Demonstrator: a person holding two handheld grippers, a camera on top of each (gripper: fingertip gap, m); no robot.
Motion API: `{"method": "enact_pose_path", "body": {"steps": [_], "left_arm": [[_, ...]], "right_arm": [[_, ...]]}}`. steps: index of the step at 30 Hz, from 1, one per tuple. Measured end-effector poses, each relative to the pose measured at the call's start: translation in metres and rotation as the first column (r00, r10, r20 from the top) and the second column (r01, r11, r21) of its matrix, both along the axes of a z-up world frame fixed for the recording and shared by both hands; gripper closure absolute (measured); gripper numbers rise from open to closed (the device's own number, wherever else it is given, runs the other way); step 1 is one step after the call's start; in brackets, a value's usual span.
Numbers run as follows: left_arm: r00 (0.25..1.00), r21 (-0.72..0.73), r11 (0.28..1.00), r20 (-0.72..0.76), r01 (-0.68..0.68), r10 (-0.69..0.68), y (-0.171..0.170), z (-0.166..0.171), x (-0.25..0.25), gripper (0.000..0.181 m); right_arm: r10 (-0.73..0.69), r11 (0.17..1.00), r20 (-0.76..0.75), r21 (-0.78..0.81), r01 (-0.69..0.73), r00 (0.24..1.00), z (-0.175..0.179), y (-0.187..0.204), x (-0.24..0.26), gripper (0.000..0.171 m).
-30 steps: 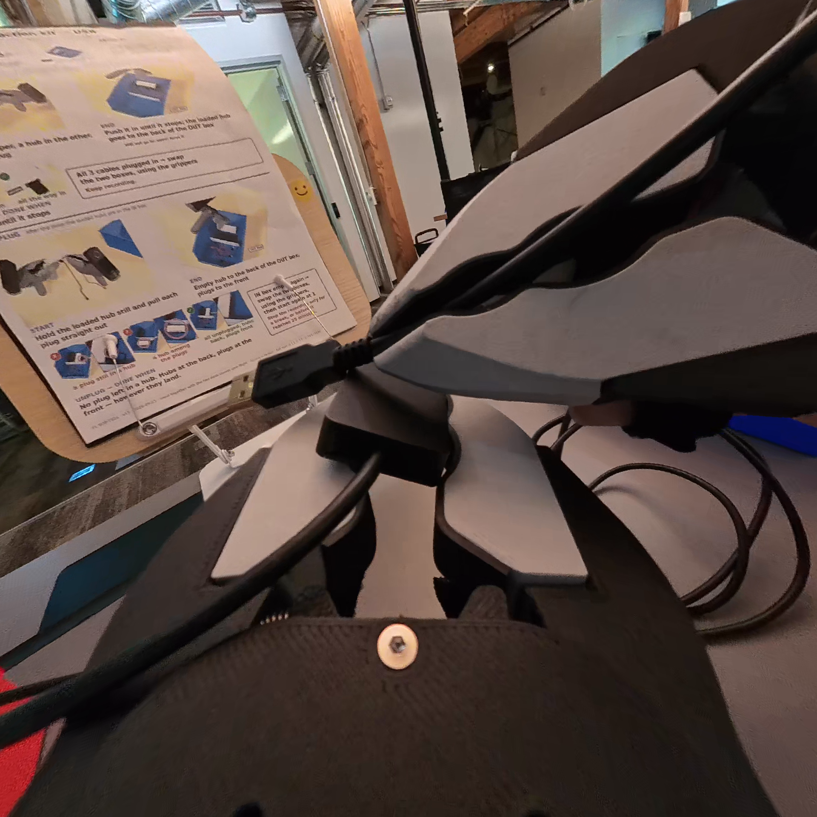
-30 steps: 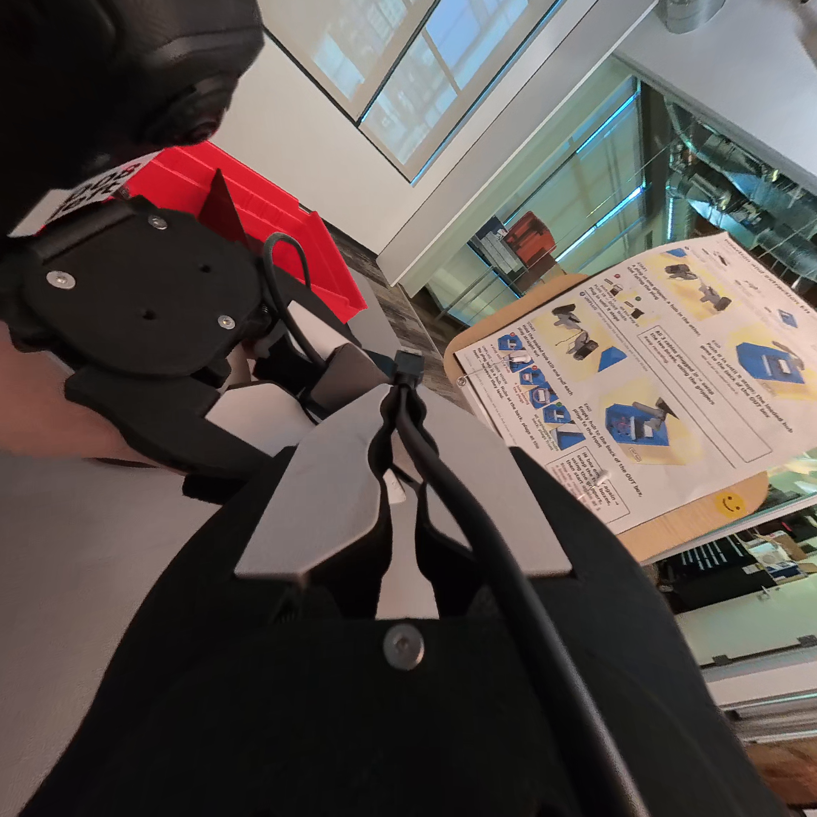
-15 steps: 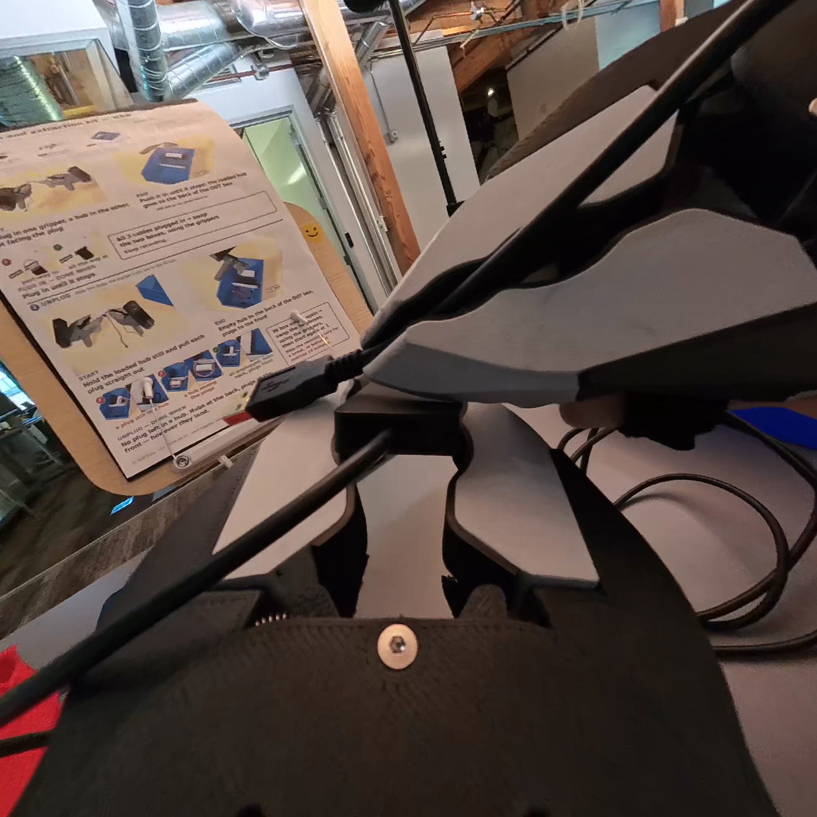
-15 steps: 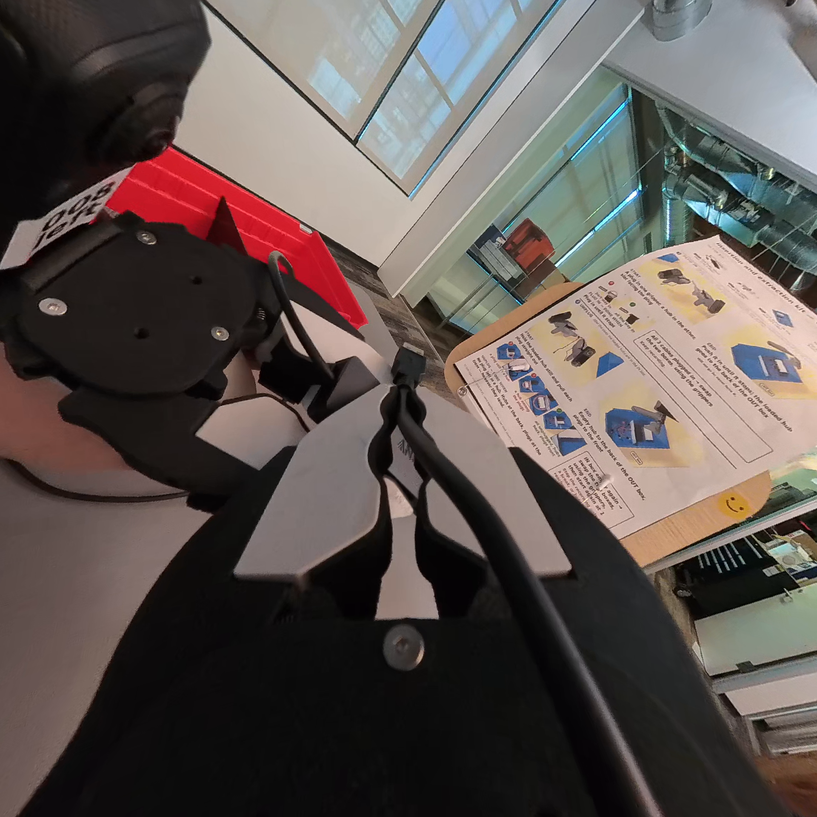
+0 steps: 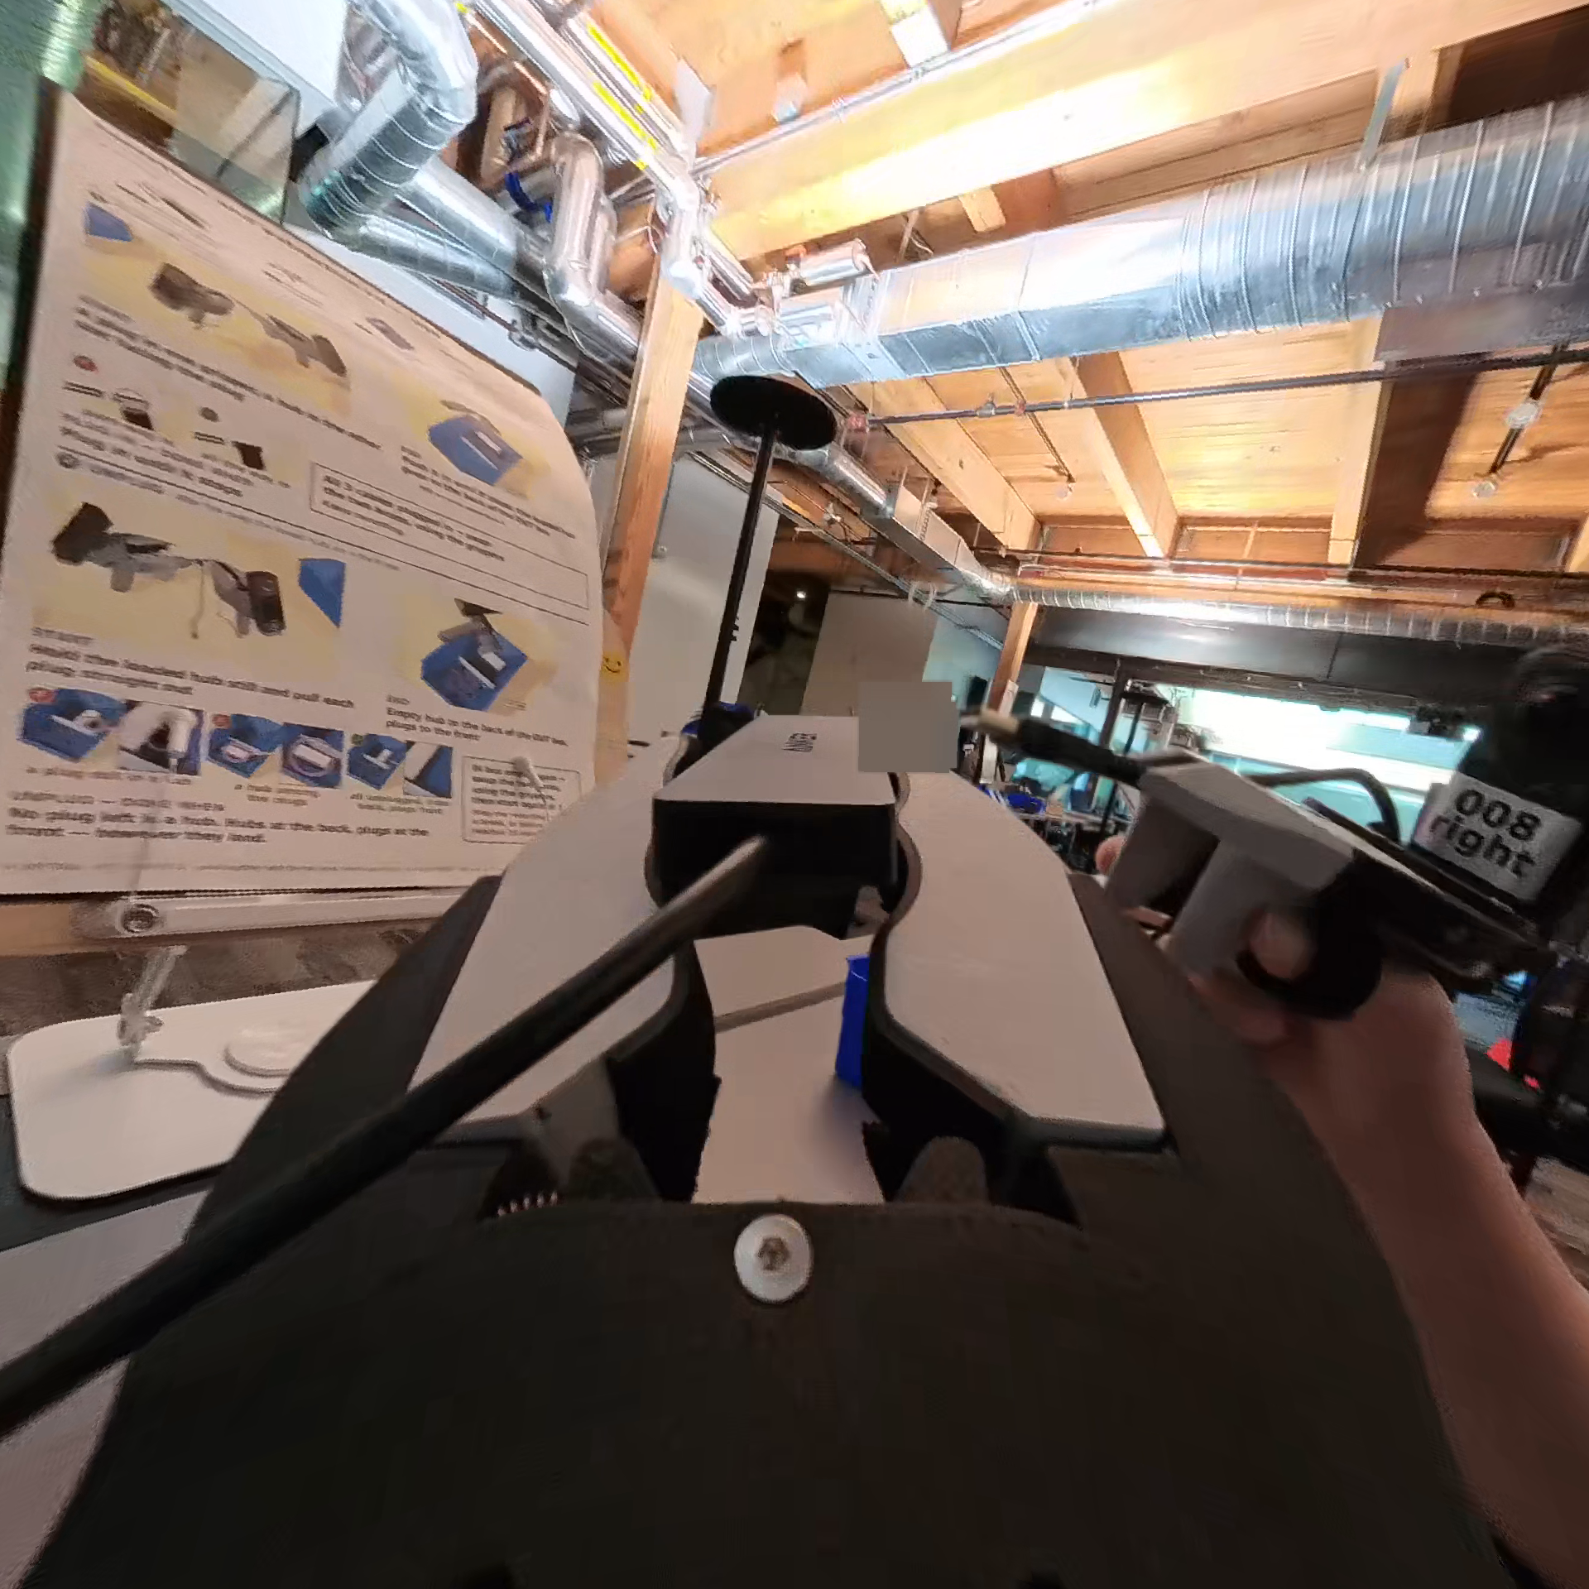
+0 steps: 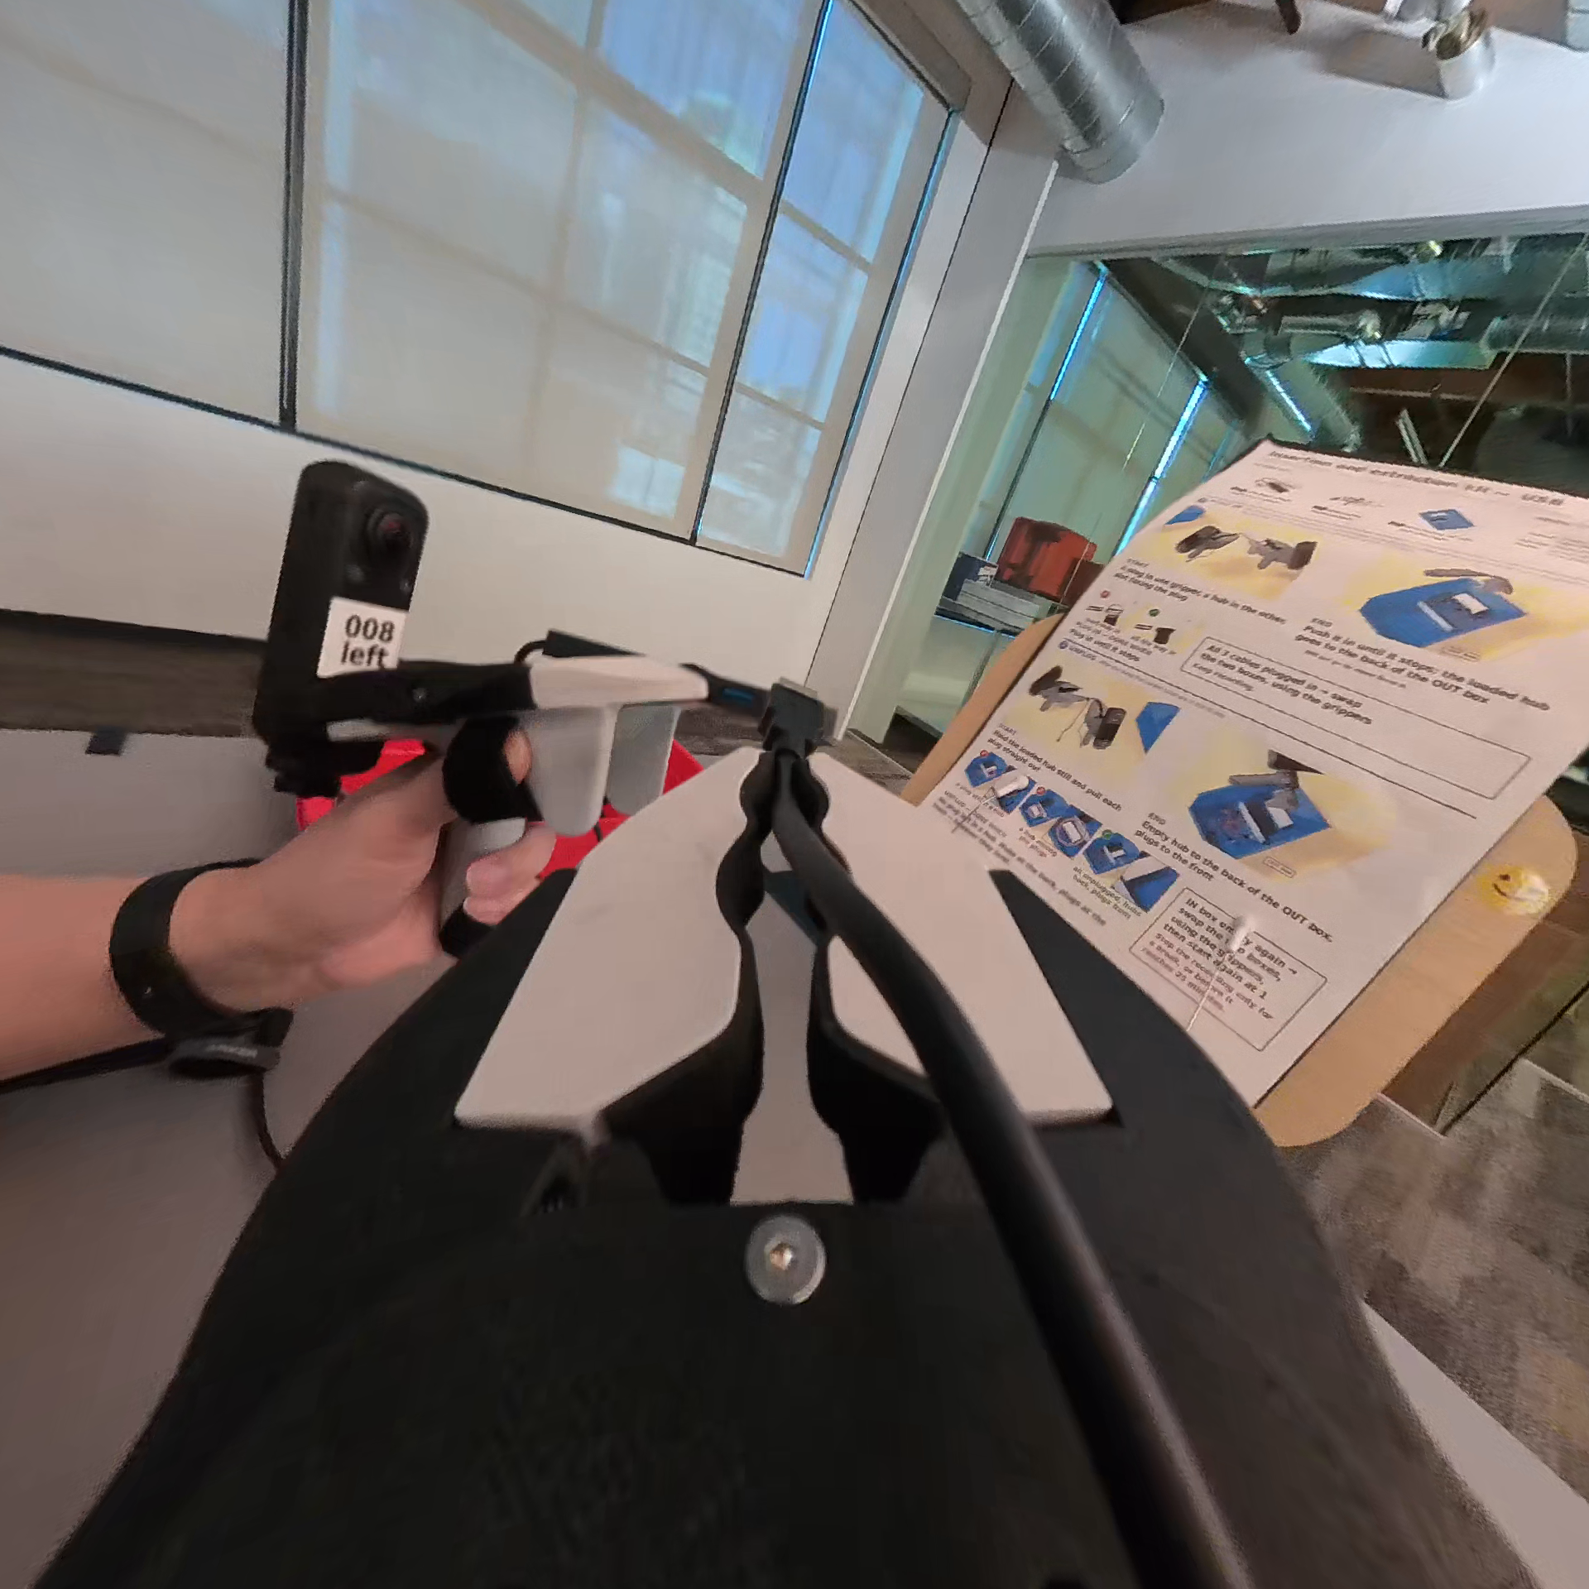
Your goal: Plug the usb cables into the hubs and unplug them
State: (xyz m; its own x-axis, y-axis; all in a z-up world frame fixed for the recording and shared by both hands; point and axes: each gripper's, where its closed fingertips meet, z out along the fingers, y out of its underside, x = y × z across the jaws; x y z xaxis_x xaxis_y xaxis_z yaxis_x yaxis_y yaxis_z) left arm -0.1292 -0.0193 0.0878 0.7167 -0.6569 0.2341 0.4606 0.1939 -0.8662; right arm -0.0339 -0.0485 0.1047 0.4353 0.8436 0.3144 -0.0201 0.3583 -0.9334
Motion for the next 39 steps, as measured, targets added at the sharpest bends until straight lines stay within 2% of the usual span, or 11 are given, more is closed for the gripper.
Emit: {"method": "enact_pose_path", "body": {"steps": [13,18,25,30,39], "left_arm": [[0.991,0.085,0.994,-0.111,-0.068,0.077,-0.01,0.006,0.013,0.142],[0.986,0.103,0.99,-0.129,-0.094,0.107,-0.011,0.008,0.013,0.142],[0.938,0.204,0.961,-0.257,-0.184,0.235,-0.018,0.01,0.021,0.143],[0.966,0.149,0.981,-0.207,-0.124,0.154,-0.02,0.012,0.022,0.143],[0.984,0.115,0.989,-0.142,-0.096,0.112,-0.022,0.016,0.02,0.142]], "right_arm": [[-0.102,0.99,0.02,0.101,0.1,0.995,-0.008,-0.002,-0.012,0.166],[-0.106,0.991,0.04,0.088,0.102,0.994,-0.01,0.001,-0.012,0.166],[-0.119,0.988,0.052,0.102,0.113,0.992,-0.01,0.002,-0.011,0.167],[-0.096,0.991,0.039,0.098,0.092,0.995,-0.009,0.0,-0.012,0.166],[-0.07,0.994,-0.005,0.078,0.07,0.998,-0.008,-0.001,-0.013,0.166]]}}
